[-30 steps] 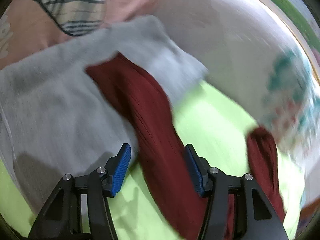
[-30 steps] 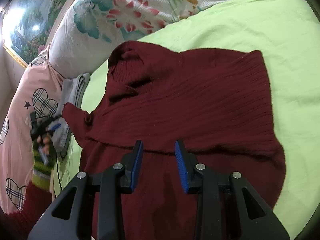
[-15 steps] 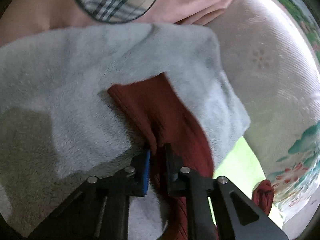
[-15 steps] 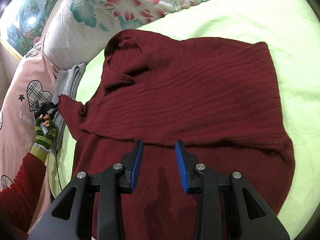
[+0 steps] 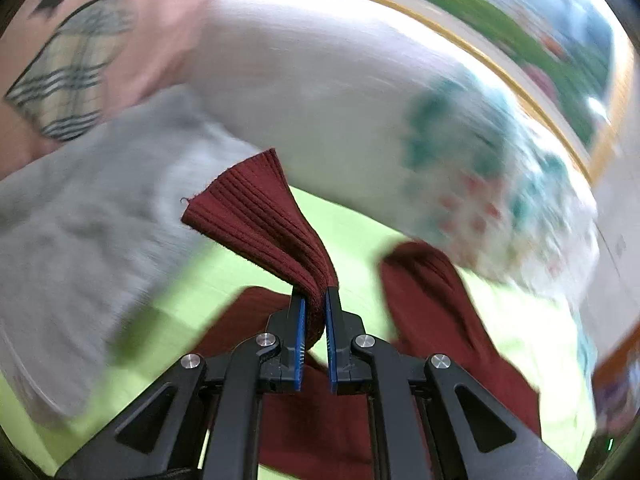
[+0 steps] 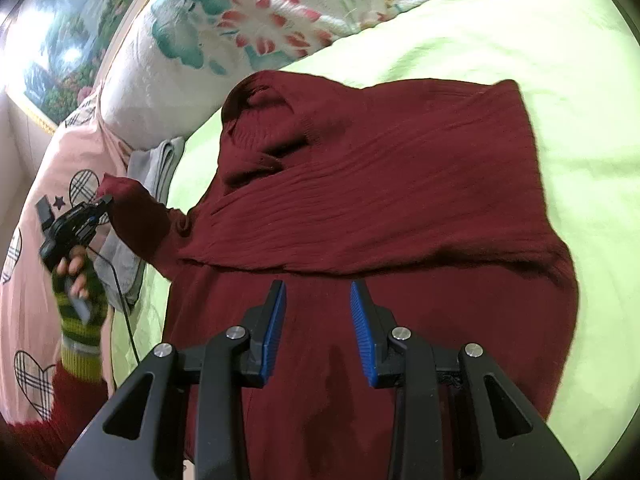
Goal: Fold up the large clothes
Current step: 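Carry the held sleeve cuff with the left tool across the sweater body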
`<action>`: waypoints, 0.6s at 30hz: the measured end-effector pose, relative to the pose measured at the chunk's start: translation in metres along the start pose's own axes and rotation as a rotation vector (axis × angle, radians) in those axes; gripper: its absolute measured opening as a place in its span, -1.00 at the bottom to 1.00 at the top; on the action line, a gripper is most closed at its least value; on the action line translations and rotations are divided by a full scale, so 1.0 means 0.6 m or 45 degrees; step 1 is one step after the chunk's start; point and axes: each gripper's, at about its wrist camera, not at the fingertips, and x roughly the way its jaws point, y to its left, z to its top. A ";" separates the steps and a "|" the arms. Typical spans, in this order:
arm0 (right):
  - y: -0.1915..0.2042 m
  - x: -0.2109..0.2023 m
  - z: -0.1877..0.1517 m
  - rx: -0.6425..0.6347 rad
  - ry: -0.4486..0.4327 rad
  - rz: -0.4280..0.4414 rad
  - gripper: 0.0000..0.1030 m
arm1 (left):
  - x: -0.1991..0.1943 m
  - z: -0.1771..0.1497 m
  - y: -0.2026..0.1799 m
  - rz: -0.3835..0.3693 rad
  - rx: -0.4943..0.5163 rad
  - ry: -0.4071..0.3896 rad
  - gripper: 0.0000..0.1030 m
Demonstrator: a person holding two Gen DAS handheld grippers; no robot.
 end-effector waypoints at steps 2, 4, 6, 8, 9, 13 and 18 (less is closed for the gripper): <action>-0.011 -0.011 -0.002 0.026 -0.019 -0.002 -0.33 | -0.001 -0.042 -0.081 -0.097 0.076 0.027 -0.86; -0.020 -0.022 -0.002 0.042 -0.037 -0.006 -0.33 | -0.006 -0.082 -0.154 -0.171 0.139 0.052 -0.86; -0.032 -0.036 -0.003 0.061 -0.060 -0.012 -0.33 | 0.002 -0.117 -0.219 -0.239 0.198 0.087 -0.86; -0.043 -0.048 -0.002 0.084 -0.082 -0.019 -0.33 | 0.013 -0.160 -0.288 -0.291 0.252 0.141 -0.86; -0.053 -0.057 -0.003 0.104 -0.100 -0.024 -0.33 | 0.028 -0.183 -0.323 -0.301 0.282 0.168 -0.86; -0.084 -0.084 -0.002 0.168 -0.157 -0.044 -0.33 | 0.071 -0.251 -0.403 -0.342 0.336 0.244 -0.86; -0.110 -0.105 0.000 0.222 -0.203 -0.070 -0.33 | 0.141 -0.339 -0.477 -0.329 0.463 0.374 -0.84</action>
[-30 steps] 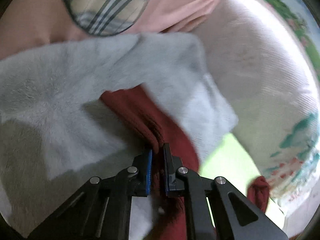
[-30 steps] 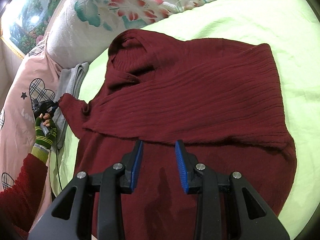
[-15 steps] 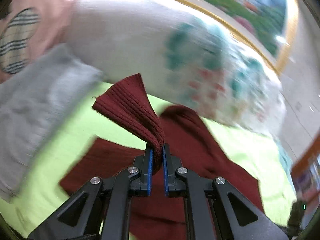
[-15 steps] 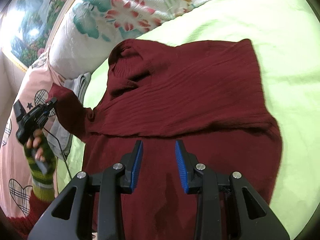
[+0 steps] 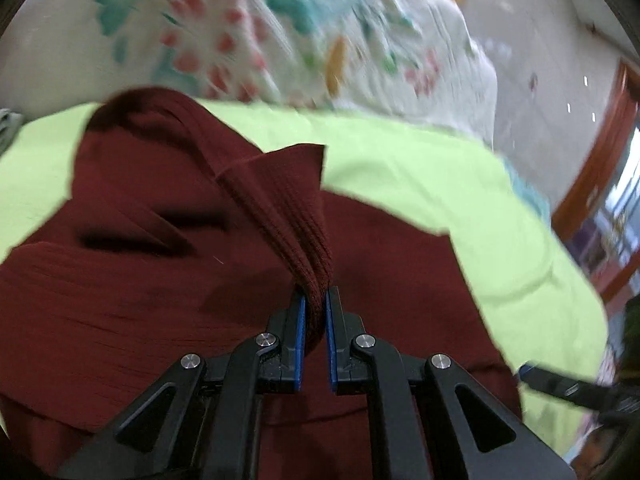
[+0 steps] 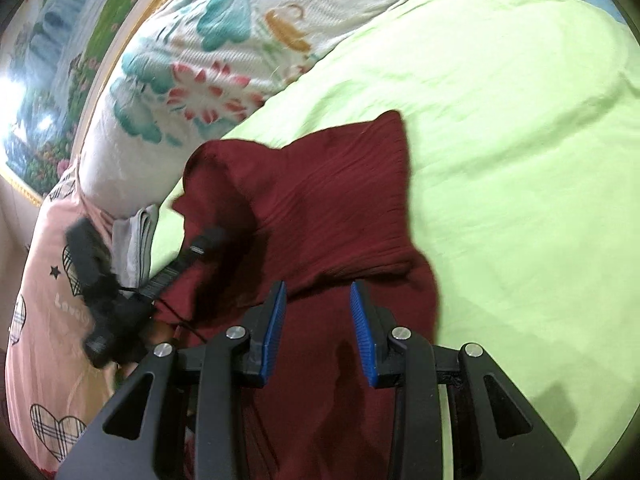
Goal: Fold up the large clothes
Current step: 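Carry the held sleeve cuff with the left tool across the sweater body, then open the left tool and lay the sleeve down on the sweater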
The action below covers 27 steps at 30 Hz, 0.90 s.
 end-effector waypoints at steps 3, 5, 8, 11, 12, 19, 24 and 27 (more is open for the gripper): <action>-0.003 -0.001 0.004 0.012 -0.011 -0.007 -0.33 | 0.040 -0.023 -0.016 -0.001 0.039 0.107 -0.69; -0.001 0.003 0.007 0.018 -0.013 -0.005 -0.30 | 0.038 -0.037 -0.009 -0.010 0.035 0.154 -0.44; 0.009 0.017 0.011 0.006 -0.008 0.005 -0.03 | -0.002 -0.058 0.011 -0.018 0.026 0.155 -0.07; 0.027 0.037 0.015 -0.029 0.008 0.019 -0.03 | -0.062 -0.079 0.051 0.039 0.008 0.115 0.05; 0.029 0.042 0.015 -0.036 0.013 0.020 -0.03 | -0.091 -0.088 0.075 0.071 -0.019 0.094 0.05; 0.030 0.114 0.039 -0.034 0.041 -0.112 -0.03 | -0.235 -0.137 0.287 0.424 -0.344 -0.008 0.05; 0.028 0.162 0.055 -0.064 0.089 -0.190 -0.03 | -0.232 -0.148 0.380 0.413 -0.488 0.053 0.04; 0.044 0.174 0.060 -0.124 0.096 -0.198 -0.13 | -0.213 -0.139 0.385 0.412 -0.451 0.077 0.04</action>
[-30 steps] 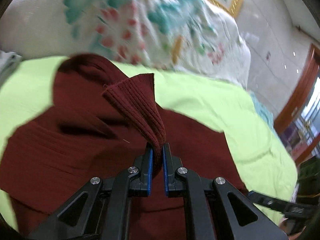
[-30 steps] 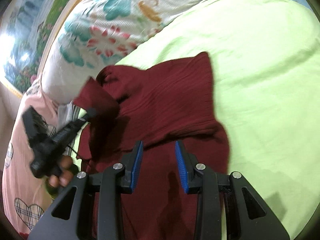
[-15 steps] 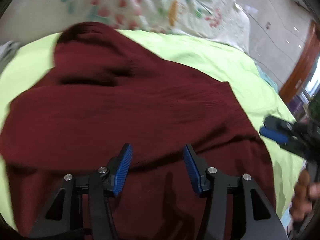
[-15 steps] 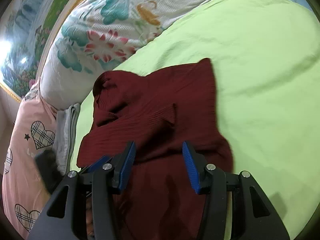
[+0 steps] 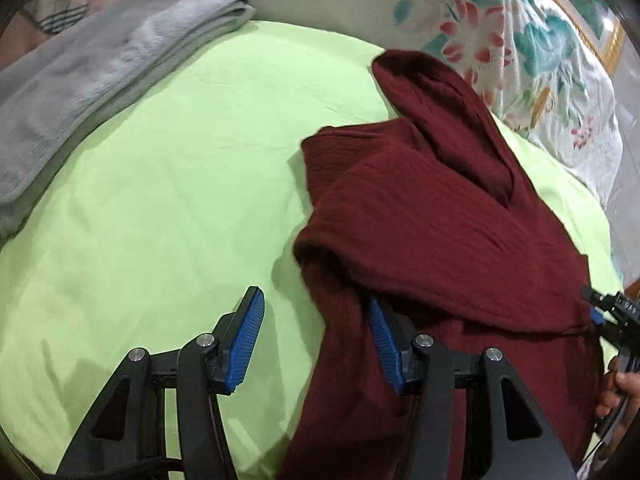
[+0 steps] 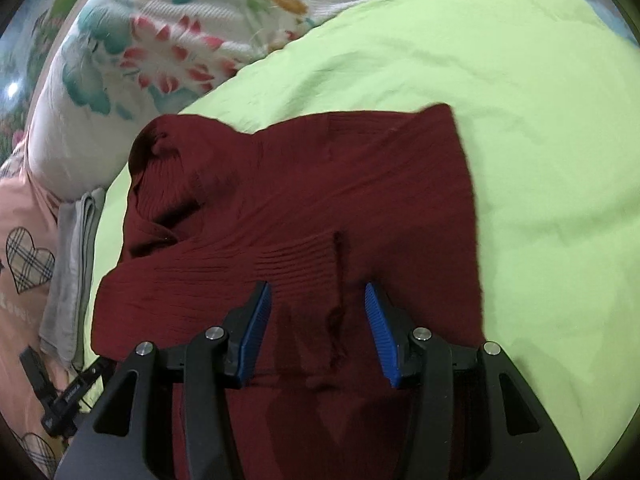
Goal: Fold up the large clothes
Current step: 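Open the left tool and lay the sleeve down on the sweater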
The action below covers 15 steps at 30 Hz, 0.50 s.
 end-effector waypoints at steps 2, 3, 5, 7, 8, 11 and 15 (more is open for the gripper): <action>0.010 0.008 0.004 -0.038 0.019 0.005 -0.84 | 0.016 0.008 -0.013 -0.030 0.043 0.018 0.04; 0.012 0.013 0.008 -0.040 0.036 0.030 -0.92 | 0.024 0.013 -0.019 -0.032 0.073 0.039 -0.01; 0.019 0.003 0.011 -0.058 0.002 0.057 -0.93 | 0.029 0.022 -0.032 0.021 0.129 0.027 -0.63; 0.022 -0.045 0.017 -0.071 -0.120 0.071 -0.93 | 0.015 0.027 -0.038 0.022 0.153 -0.008 -0.77; 0.018 -0.067 0.020 -0.061 -0.177 0.070 -0.93 | 0.002 0.023 -0.039 0.028 0.160 -0.039 -0.78; -0.018 -0.102 0.026 -0.008 -0.258 0.007 -0.93 | -0.007 0.011 -0.043 0.050 0.199 -0.037 -0.78; -0.054 -0.066 0.023 0.042 -0.126 0.005 -0.93 | 0.002 -0.005 -0.039 0.075 0.216 -0.010 -0.80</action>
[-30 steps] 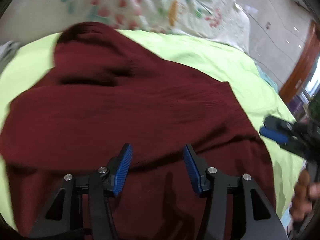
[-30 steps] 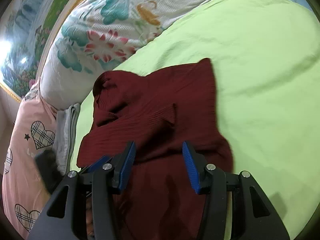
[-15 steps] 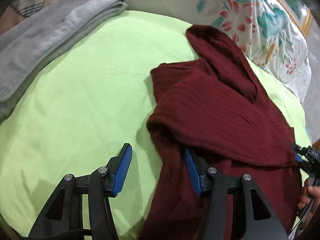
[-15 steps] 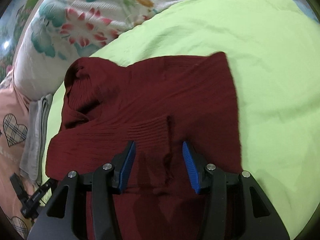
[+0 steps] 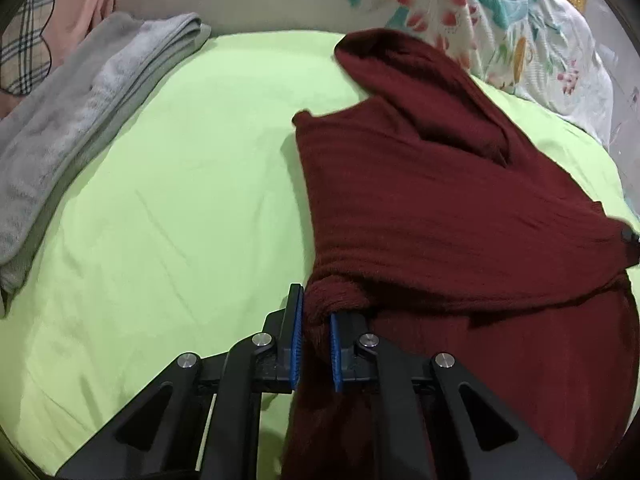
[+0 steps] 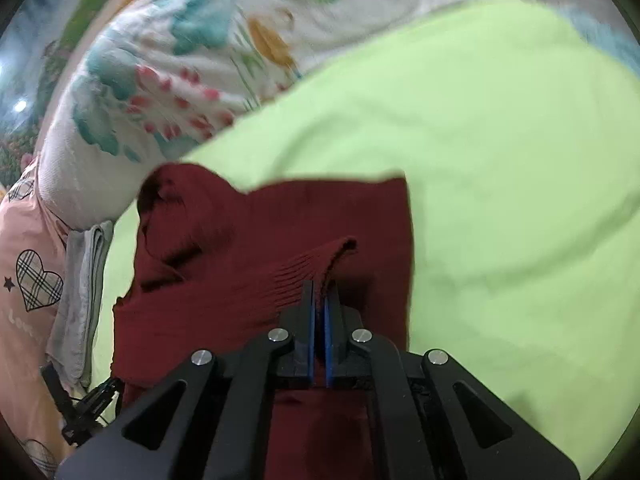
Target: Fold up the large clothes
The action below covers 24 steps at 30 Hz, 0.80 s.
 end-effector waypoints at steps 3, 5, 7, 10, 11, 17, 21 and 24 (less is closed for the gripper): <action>0.001 0.014 -0.018 -0.037 0.039 -0.032 -0.93 | -0.005 0.004 0.018 -0.044 -0.056 0.007 -0.79; -0.005 0.014 -0.020 -0.018 0.045 -0.023 -0.93 | -0.009 0.002 0.027 -0.093 -0.053 0.027 -0.79; -0.009 0.013 -0.018 -0.013 0.048 -0.026 -0.91 | -0.016 0.000 0.037 -0.151 -0.028 0.061 -0.74; -0.014 0.004 -0.012 0.022 0.043 -0.064 -0.73 | -0.041 0.001 0.055 -0.215 -0.028 0.059 -0.69; -0.017 -0.007 -0.010 0.032 0.008 -0.089 -0.65 | -0.049 0.004 0.060 -0.221 -0.031 0.048 -0.68; 0.008 -0.029 0.015 -0.003 -0.062 -0.025 -0.43 | -0.060 0.040 0.064 -0.292 -0.106 0.012 -0.47; 0.054 0.005 0.028 -0.104 -0.002 0.056 -0.43 | -0.041 0.069 0.037 -0.311 -0.126 0.027 -0.38; 0.085 0.036 0.037 -0.161 0.032 0.100 -0.42 | -0.023 0.094 0.016 -0.317 -0.139 0.031 -0.32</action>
